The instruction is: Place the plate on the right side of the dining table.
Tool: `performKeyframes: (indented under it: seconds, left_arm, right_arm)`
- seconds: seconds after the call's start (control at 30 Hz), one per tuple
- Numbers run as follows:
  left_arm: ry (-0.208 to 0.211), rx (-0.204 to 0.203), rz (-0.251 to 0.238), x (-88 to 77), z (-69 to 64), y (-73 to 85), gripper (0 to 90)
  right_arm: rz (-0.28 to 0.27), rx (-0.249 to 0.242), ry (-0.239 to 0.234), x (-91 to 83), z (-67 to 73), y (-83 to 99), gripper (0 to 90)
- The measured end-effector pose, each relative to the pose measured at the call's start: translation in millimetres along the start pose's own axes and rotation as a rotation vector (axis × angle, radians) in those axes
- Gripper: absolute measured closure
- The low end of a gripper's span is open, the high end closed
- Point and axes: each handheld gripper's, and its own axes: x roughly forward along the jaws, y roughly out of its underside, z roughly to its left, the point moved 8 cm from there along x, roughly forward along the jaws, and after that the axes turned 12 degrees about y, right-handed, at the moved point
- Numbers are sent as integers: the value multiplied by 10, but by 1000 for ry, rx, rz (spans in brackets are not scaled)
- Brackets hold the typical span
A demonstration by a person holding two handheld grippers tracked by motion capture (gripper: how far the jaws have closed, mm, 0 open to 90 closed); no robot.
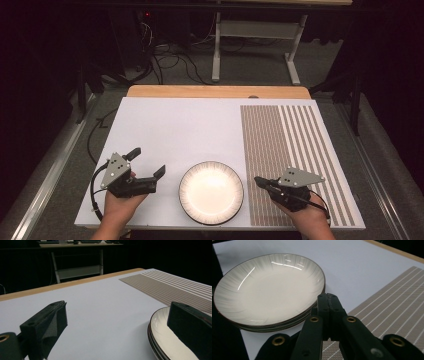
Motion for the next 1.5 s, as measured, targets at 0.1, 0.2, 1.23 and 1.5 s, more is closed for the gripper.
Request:
performKeyframes:
  seconds: [0.1, 0.2, 1.23, 1.5]
  left_arm:
    - [0, 1, -1, -3, 2, -1, 30]
    - [1, -1, -2, -3, 3, -2, 26]
    - [7, 1, -1, 4, -2, -3, 16]
    - [7, 1, -2, 1, -1, -5, 16]
  right_arm:
    - [24, -19, -22, 31, 56, 13, 900]
    - [66, -40, -56, 80, 138, 44, 900]
    - [164, -123, -108, 220, 324, 99, 900]
    - [175, -119, -109, 235, 343, 98, 900]
